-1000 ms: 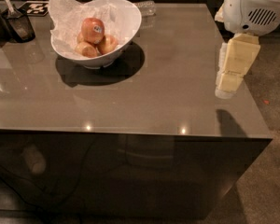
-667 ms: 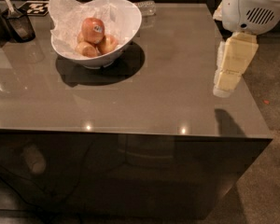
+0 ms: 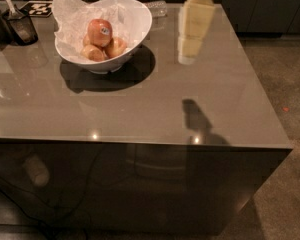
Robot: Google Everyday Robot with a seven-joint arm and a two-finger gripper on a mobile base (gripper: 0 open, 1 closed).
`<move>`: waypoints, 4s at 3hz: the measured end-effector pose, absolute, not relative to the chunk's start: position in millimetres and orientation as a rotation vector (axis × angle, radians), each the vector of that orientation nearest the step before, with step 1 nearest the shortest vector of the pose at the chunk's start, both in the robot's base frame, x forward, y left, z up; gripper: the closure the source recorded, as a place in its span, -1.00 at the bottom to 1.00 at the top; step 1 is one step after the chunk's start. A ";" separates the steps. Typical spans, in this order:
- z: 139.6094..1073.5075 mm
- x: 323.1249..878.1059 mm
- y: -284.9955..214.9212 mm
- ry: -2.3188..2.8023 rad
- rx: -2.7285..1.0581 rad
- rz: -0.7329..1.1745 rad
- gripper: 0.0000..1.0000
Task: Pick apple from white bowl
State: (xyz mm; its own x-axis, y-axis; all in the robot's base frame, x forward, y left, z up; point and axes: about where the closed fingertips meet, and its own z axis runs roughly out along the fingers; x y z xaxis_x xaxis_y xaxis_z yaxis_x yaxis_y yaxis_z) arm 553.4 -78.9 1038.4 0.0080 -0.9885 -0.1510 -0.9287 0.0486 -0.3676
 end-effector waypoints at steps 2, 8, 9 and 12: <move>1064.0 587.4 -22.2 1.827 -1.964 -0.261 -1.00; 1019.4 745.6 92.9 1.630 -1.999 -0.145 -1.00; 998.7 757.3 94.2 1.662 -2.001 -0.126 -1.00; 945.3 770.7 112.8 1.699 -2.050 -0.041 -1.00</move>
Offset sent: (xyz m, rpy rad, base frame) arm 0.0240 0.0376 0.0158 -0.0102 -0.0385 0.0625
